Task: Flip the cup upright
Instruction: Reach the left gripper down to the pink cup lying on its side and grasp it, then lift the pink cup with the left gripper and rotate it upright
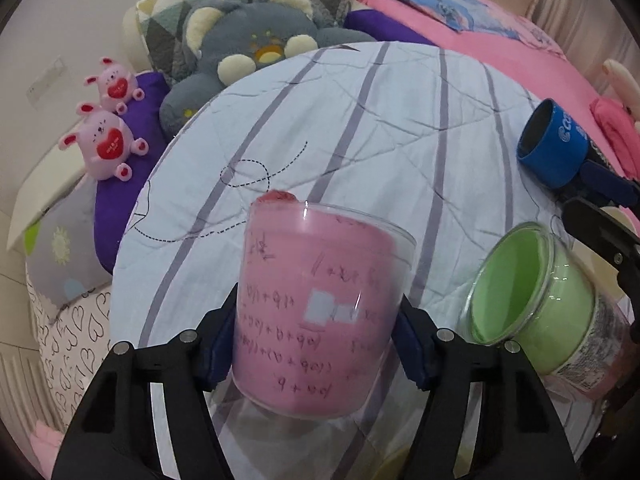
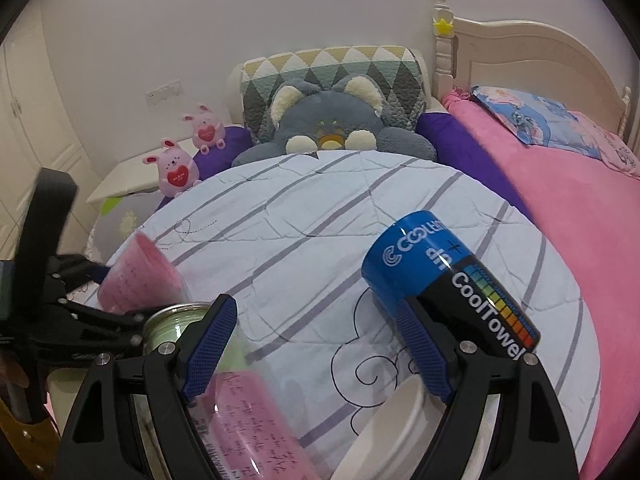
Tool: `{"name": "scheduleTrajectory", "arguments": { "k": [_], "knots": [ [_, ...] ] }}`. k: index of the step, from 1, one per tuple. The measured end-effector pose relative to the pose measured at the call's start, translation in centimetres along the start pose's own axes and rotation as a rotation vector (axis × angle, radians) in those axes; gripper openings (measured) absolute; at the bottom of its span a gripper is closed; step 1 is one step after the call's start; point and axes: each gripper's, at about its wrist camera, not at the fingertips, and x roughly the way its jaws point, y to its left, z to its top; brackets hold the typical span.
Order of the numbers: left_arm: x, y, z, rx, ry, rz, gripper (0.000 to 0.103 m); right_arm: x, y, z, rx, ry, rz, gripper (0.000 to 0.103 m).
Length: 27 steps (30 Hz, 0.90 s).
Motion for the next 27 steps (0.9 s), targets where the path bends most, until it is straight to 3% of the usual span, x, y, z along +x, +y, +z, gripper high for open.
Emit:
{"name": "scheduleTrajectory", "arguments": {
  "k": [4,16,27],
  "knots": [
    [-0.6,-0.1,-0.2,0.004,-0.012,-0.030,0.067,0.1,-0.3,0.1,0.010,0.002,0.008,0.083],
    [-2.5,0.2,-0.5,-0.023,-0.055,-0.016,0.067,-0.6,-0.2,0.4,0.008,-0.013,0.017,0.083],
    [-8.2,-1.8,-1.7,-0.035,-0.147,0.008,0.067,-4.7,-0.4,0.1,-0.004,-0.068,0.011,0.083]
  ]
}}
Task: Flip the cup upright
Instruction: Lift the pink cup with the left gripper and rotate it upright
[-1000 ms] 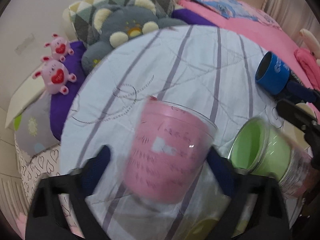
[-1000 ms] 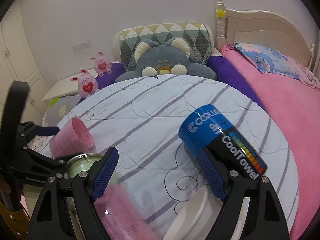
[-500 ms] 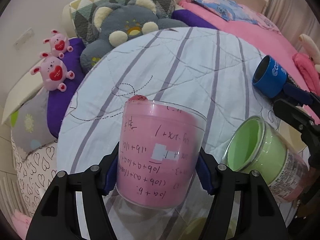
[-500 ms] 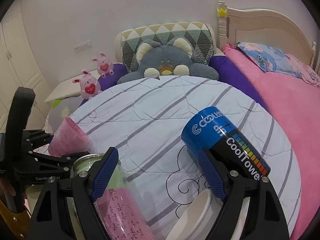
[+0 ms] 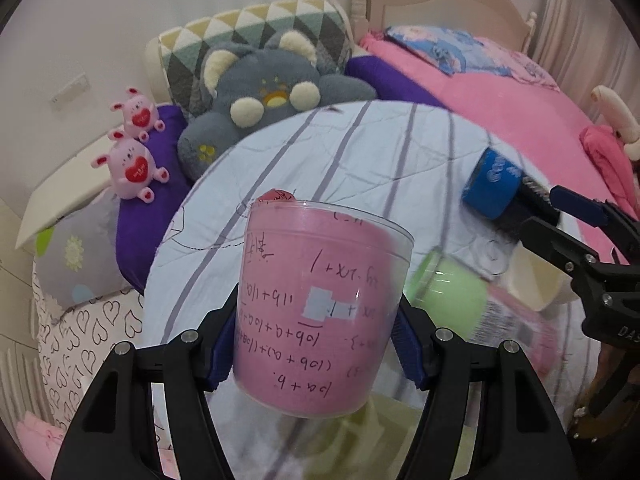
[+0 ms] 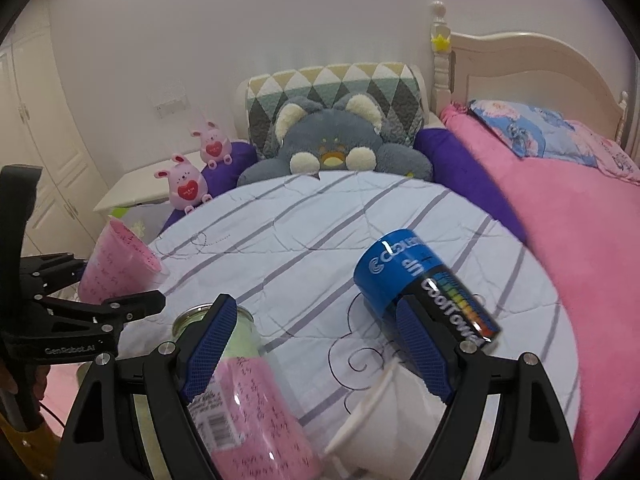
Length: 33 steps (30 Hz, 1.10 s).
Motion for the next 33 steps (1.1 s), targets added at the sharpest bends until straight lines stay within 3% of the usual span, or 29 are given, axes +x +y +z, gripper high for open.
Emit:
{"name": "scheduleTrajectory", "arguments": {
  "k": [10,16,20,29,33],
  "knots": [
    [-5.8,-5.1,-3.5,-0.032,-0.083,0.022,0.067,-6.0,-1.0,-1.8,-0.067,-0.049,-0.009,0.083],
    [-7.7,-8.4,-7.5,-0.155,-0.143,0.061,0.068,-8.8,-2.6,-4.5,-0.120,-0.043,-0.014,0.083],
    [-7.7,-11.3,-10.3,-0.221,-0.133,0.055,0.068,-9.6,-4.1,-6.4,-0.149,-0.012,-0.013,0.083],
    [-6.6,-17.3,-13.2,-0.276,-0.118,-0.041,0.068,-10.1,-7.0,-9.9,-0.157,0.047,-0.019,0.083],
    [-4.8,-18.3,-13.4,-0.364,-0.085,-0.082,0.068,-10.1,-8.3,-11.0,-0.153,0.063,-0.057,0.083]
  ]
}}
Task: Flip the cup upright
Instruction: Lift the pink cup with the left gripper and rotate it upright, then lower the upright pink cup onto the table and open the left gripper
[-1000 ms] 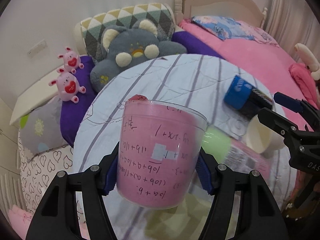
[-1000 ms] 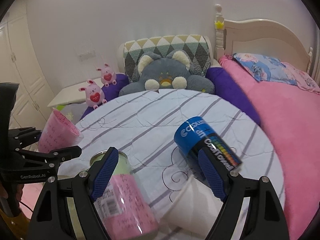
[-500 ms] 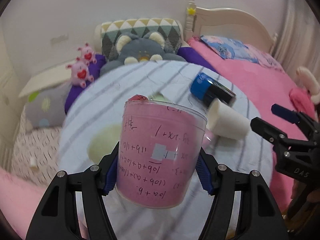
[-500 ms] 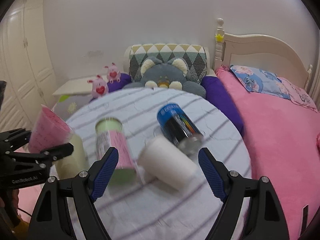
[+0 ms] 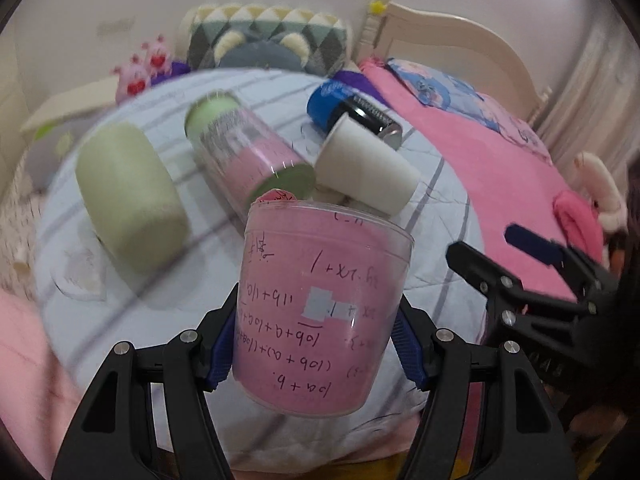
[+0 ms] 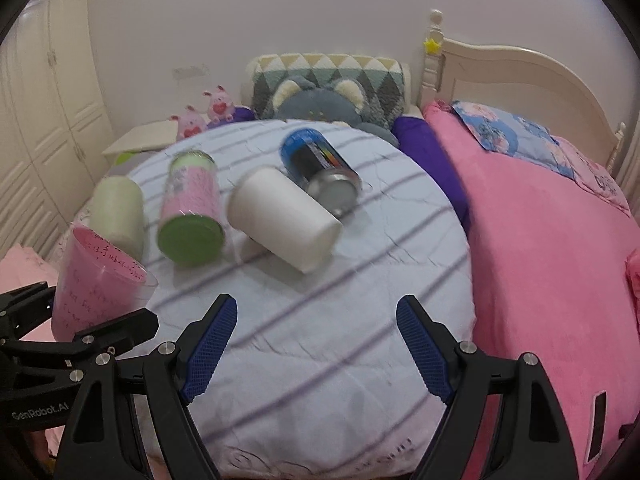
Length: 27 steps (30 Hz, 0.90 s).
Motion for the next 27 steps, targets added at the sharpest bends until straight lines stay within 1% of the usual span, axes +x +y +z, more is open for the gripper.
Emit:
{"name": "scheduleTrajectory", "arguments": {
  "k": [3,7,10,12,14,15,17,21,27],
  "knots": [
    [1.3,-0.4,-0.4,-0.051,0.024,-0.030,0.068,0.3,-0.8,-0.6,0.001,0.014,-0.011,0.083],
    [2.6,-1.3,-0.9,-0.074,0.027,-0.039,0.067,1.0,-2.1,-1.3,0.012,0.037,-0.019,0.083],
    [3.4,-1.9,-1.5,-0.066,0.043,0.001,0.070,1.5,-2.9,-1.6,0.021,0.051,-0.014,0.083],
    [3.9,-2.3,-1.7,-0.059,0.059,0.024,0.090,1.9,-3.3,-1.8,0.025,0.060,-0.014,0.083],
    [4.0,-2.3,-1.8,-0.079,0.044,0.046,0.103,2.2,-3.7,-1.9,0.033,0.065,-0.026,0.083],
    [4.0,-2.3,-1.8,-0.083,0.037,0.046,0.103,2.3,-4.0,-1.9,0.039,0.069,-0.018,0.083],
    [4.0,-2.1,-1.8,-0.085,0.047,0.043,0.103,2.4,-4.3,-2.0,0.052,0.076,-0.009,0.083],
    [3.7,-1.6,-1.7,-0.090,0.046,0.058,0.103,2.4,-4.4,-2.0,0.059,0.074,-0.008,0.083],
    [3.0,-1.1,-1.4,-0.082,0.036,0.051,0.103,2.2,-4.4,-2.1,0.067,0.075,-0.010,0.083]
  ]
}}
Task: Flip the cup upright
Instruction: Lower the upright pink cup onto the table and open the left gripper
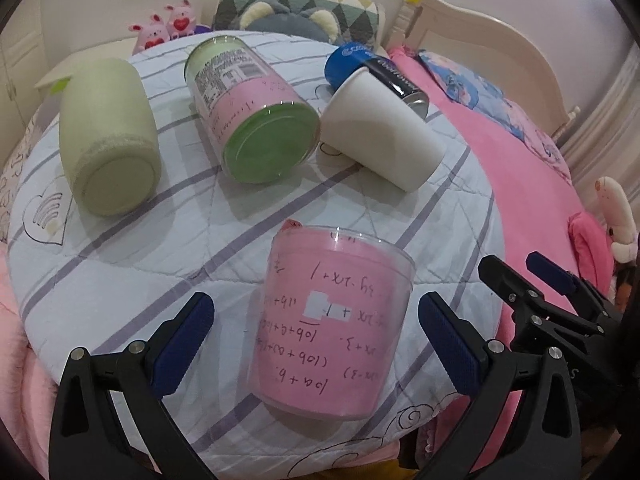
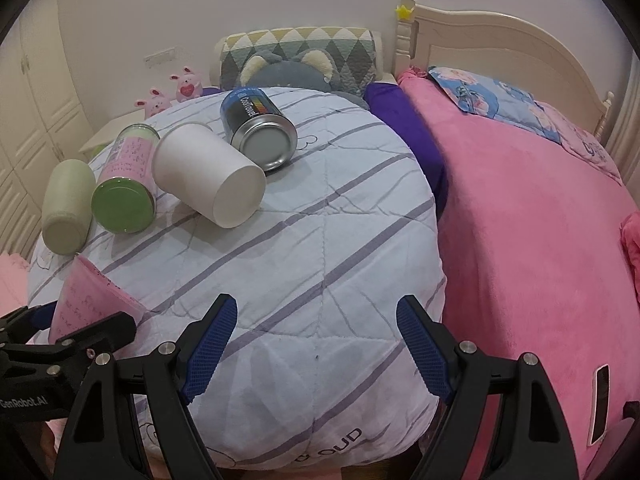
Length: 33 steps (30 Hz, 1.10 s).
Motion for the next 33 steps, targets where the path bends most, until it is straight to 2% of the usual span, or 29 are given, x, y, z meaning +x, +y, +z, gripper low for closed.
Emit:
{"name": "scheduleTrajectory", "arguments": {
  "k": [9,12,15,21,33],
  "knots": [
    [-2.3,-0.4,0.4,0.097,-0.034,-0.024,0.103,-1.8,0.4,-0.7,0.033,-0.023,-0.024,0.083],
    [-3.3,-0.3,0.5,0.145,-0.037,-0.062,0.103,-2.6,0.9,-0.9,0.044,-0.035,-0.025,0.083],
    [-4.4,-0.1,0.4,0.205,-0.057,-0.043,0.103,-3.4,1.5,-1.3,0.070,-0.044,-0.032,0.083],
    [-5.7,1.7,0.5,0.270,-0.052,-0.034,0.103,-4.5,3.7,-1.9,0.088,-0.048,-0.038,0.083],
    [-5.8,6.6,0.8,0.319,-0.029,-0.040,0.103,-4.2,8.8,-2.0,0.107,-0.004,0.000,0.083]
  ]
}}
